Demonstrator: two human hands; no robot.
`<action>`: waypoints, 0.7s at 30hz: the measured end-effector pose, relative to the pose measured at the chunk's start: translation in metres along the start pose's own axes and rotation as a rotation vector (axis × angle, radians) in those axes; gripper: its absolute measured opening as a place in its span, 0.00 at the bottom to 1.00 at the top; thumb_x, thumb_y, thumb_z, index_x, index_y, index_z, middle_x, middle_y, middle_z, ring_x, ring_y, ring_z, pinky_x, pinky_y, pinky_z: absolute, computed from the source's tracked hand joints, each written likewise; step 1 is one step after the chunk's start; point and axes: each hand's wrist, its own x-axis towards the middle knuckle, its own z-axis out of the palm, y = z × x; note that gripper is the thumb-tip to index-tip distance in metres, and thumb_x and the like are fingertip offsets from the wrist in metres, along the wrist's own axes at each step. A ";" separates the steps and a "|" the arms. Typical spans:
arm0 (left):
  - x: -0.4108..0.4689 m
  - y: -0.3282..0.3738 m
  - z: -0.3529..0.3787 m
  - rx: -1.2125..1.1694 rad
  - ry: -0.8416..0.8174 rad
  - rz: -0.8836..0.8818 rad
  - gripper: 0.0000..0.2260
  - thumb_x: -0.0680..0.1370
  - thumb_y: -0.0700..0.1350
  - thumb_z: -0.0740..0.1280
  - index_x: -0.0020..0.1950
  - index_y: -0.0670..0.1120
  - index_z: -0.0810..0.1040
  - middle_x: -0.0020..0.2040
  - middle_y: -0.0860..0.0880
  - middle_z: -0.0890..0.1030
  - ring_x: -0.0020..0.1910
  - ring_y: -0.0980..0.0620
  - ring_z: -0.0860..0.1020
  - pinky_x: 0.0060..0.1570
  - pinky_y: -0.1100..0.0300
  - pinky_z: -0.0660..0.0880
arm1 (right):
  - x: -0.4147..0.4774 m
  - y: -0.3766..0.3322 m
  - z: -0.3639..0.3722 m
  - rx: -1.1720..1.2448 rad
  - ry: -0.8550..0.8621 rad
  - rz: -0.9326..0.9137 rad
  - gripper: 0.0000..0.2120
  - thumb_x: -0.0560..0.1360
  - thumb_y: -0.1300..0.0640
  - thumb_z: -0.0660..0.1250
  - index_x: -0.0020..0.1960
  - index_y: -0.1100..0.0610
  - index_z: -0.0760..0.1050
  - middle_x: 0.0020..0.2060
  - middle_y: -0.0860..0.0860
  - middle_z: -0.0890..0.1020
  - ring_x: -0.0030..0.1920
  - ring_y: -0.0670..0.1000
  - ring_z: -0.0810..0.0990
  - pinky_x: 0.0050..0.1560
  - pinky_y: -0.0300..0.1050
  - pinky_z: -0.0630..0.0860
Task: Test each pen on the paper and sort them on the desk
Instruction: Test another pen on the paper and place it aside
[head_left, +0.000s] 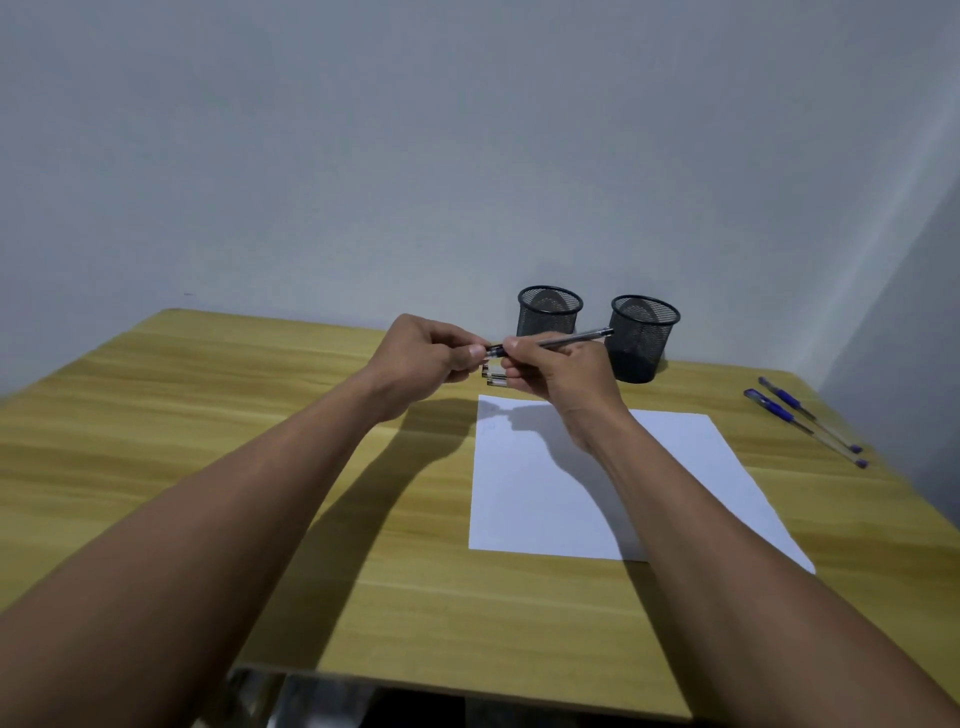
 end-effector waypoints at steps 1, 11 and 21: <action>0.000 0.000 -0.001 0.014 0.004 -0.001 0.04 0.76 0.34 0.71 0.49 0.35 0.84 0.38 0.42 0.82 0.31 0.57 0.77 0.35 0.69 0.74 | 0.001 0.003 0.002 0.003 0.008 0.003 0.03 0.75 0.65 0.74 0.42 0.62 0.84 0.33 0.55 0.85 0.33 0.50 0.84 0.42 0.41 0.85; 0.002 -0.040 -0.020 0.467 0.177 0.009 0.04 0.70 0.41 0.77 0.44 0.47 0.88 0.37 0.53 0.84 0.37 0.57 0.81 0.32 0.77 0.69 | -0.006 0.037 -0.013 0.005 0.068 0.095 0.02 0.77 0.65 0.72 0.45 0.62 0.82 0.35 0.54 0.84 0.35 0.48 0.82 0.32 0.40 0.80; 0.016 -0.063 0.012 0.551 0.273 -0.036 0.09 0.69 0.48 0.78 0.48 0.50 0.87 0.44 0.50 0.84 0.48 0.50 0.81 0.47 0.57 0.78 | -0.021 0.057 -0.009 -0.185 -0.012 0.033 0.05 0.76 0.65 0.70 0.43 0.67 0.80 0.33 0.61 0.81 0.35 0.56 0.78 0.36 0.50 0.74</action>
